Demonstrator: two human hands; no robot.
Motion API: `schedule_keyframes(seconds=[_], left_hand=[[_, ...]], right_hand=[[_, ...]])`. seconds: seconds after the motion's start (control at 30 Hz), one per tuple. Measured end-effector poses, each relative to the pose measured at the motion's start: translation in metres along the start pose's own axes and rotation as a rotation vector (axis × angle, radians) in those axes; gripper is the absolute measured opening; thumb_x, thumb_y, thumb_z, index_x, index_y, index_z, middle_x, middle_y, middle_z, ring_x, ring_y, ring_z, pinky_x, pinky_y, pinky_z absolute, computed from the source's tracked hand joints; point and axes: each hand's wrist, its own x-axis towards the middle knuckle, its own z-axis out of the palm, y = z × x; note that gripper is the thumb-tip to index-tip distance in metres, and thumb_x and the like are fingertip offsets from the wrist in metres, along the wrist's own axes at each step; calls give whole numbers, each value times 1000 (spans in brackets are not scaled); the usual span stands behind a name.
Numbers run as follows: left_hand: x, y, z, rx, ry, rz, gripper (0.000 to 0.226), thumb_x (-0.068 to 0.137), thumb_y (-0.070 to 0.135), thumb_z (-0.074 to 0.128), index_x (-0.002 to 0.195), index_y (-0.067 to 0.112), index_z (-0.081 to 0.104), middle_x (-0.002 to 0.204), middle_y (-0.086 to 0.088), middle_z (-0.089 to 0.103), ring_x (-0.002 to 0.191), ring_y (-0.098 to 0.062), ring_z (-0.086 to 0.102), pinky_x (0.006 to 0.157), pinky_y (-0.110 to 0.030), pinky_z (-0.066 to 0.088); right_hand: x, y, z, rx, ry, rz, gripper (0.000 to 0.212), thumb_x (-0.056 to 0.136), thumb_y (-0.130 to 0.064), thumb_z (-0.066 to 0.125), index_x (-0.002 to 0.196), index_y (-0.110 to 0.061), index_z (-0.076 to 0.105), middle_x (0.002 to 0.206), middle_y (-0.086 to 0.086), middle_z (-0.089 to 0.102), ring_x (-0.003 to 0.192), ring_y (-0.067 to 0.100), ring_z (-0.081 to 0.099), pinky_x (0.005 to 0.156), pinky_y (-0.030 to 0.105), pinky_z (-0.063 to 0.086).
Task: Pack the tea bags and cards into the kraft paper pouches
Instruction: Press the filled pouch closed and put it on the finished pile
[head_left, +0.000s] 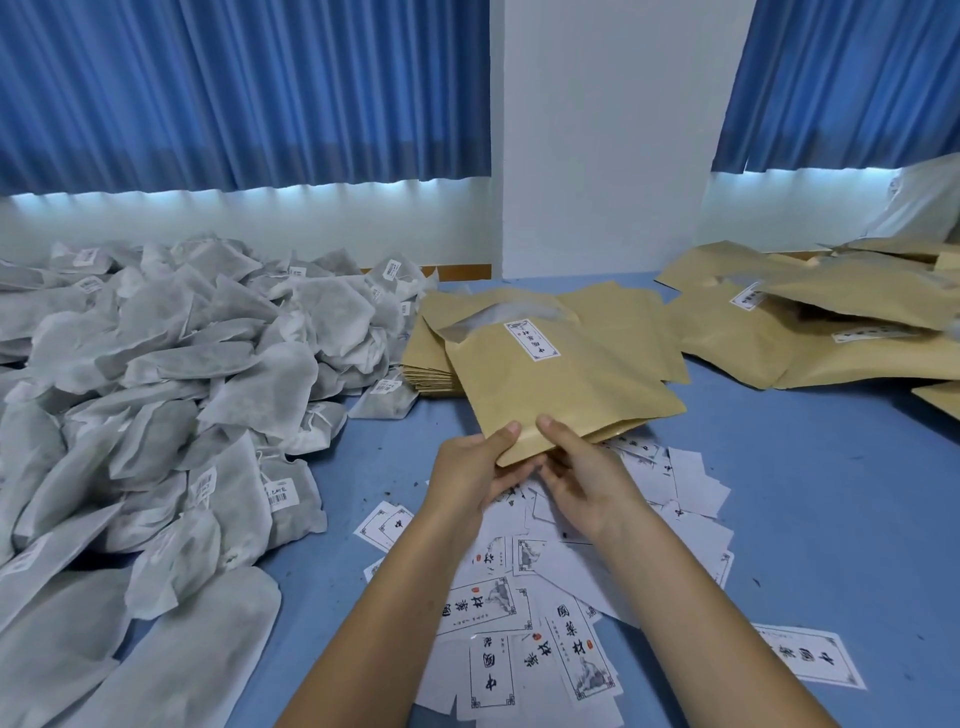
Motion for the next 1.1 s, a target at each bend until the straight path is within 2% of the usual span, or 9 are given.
schedule_keyframes(seconds=[0.1, 0.2, 0.27, 0.33, 0.43, 0.5, 0.6, 0.87, 1.1], left_hand=[[-1, -2, 3, 195, 36, 31, 20, 93, 16, 60, 87, -2, 67, 74, -15, 72, 59, -17, 70, 55, -18, 54], [-3, -2, 7, 304, 84, 78, 22, 94, 16, 58, 87, -3, 68, 64, -13, 70, 50, -14, 66, 45, -15, 47], [-3, -2, 6, 320, 107, 91, 22, 93, 15, 58, 89, -4, 68, 64, -13, 70, 49, -13, 65, 45, -16, 47], [-4, -1, 6, 319, 110, 86, 21, 93, 15, 59, 90, -5, 68, 64, -13, 70, 49, -13, 65, 47, -16, 50], [-3, 0, 5, 320, 117, 91, 20, 93, 15, 59, 87, -3, 67, 61, -11, 70, 48, -12, 65, 50, -17, 52], [-3, 0, 4, 325, 127, 99, 19, 93, 14, 59, 80, 1, 66, 59, -9, 69, 48, -12, 65, 50, -17, 52], [-3, 1, 4, 351, 125, 107, 20, 93, 15, 59, 78, 4, 66, 63, -10, 70, 50, -13, 66, 49, -16, 51], [-4, 5, 2, 365, 135, 132, 21, 92, 14, 60, 74, 5, 65, 60, -9, 70, 49, -13, 66, 47, -16, 50], [-5, 4, 2, 370, 141, 132, 20, 92, 15, 61, 75, 4, 66, 60, -9, 70, 49, -13, 66, 46, -15, 49]], right_hand=[[1, 3, -1, -6, 26, -10, 11, 84, 2, 66, 93, -4, 64, 93, 10, 69, 80, 18, 66, 57, 23, 54], [1, 2, -1, -10, 63, -57, 12, 81, 7, 66, 89, -2, 64, 89, 12, 69, 73, 21, 65, 52, 21, 53], [2, 2, -1, -23, 74, -55, 17, 79, 8, 68, 95, 0, 64, 91, 13, 69, 74, 21, 64, 55, 21, 52], [3, 2, -2, -32, 64, -10, 26, 80, 6, 69, 104, 0, 62, 96, 15, 66, 77, 20, 62, 66, 23, 52], [5, 1, -4, -9, 61, 4, 21, 82, 4, 67, 102, 0, 63, 99, 14, 67, 85, 21, 63, 76, 27, 52], [6, -2, -5, 26, 93, -38, 14, 82, 5, 67, 91, -5, 64, 95, 9, 68, 86, 18, 64, 73, 26, 52], [7, -7, -7, 27, 110, -76, 16, 80, 7, 68, 86, -7, 63, 90, 7, 69, 84, 17, 65, 71, 25, 51], [11, -12, -11, 28, 118, -37, 19, 80, 4, 70, 92, -9, 63, 95, 5, 68, 87, 15, 64, 63, 22, 50], [12, -17, -13, 31, 111, -17, 25, 79, 6, 70, 98, -9, 62, 95, 5, 68, 87, 14, 64, 69, 23, 50]])
